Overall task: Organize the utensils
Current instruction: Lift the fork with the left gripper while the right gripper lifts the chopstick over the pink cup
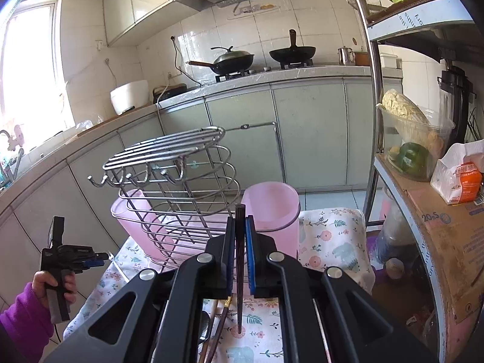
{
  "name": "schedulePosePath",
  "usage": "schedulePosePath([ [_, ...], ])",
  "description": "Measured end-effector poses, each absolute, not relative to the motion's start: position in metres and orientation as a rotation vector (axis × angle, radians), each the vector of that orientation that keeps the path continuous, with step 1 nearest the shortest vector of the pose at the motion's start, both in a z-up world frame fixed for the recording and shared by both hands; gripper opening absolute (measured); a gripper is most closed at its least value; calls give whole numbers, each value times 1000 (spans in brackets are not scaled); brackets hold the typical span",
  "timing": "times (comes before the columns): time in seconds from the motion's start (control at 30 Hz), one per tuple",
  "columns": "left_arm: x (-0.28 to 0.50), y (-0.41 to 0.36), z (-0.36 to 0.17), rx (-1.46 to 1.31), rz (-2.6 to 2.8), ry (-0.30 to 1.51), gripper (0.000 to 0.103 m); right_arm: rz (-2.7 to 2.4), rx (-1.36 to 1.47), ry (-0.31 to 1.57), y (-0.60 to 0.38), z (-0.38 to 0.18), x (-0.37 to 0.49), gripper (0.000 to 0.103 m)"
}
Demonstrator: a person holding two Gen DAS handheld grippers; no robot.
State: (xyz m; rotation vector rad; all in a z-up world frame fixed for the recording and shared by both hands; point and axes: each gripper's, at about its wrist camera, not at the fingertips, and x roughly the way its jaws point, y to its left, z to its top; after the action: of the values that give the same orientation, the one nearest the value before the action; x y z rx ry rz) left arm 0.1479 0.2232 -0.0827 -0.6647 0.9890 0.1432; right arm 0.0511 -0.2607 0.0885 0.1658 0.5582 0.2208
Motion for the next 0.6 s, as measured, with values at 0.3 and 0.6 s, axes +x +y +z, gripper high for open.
schedulePosePath([
  [0.3, 164, 229, -91, -755, 106, 952, 28, 209, 167, 588, -257, 79, 65, 6],
  [0.6, 161, 227, -89, -767, 112, 892, 4, 203, 176, 588, -260, 77, 64, 6],
])
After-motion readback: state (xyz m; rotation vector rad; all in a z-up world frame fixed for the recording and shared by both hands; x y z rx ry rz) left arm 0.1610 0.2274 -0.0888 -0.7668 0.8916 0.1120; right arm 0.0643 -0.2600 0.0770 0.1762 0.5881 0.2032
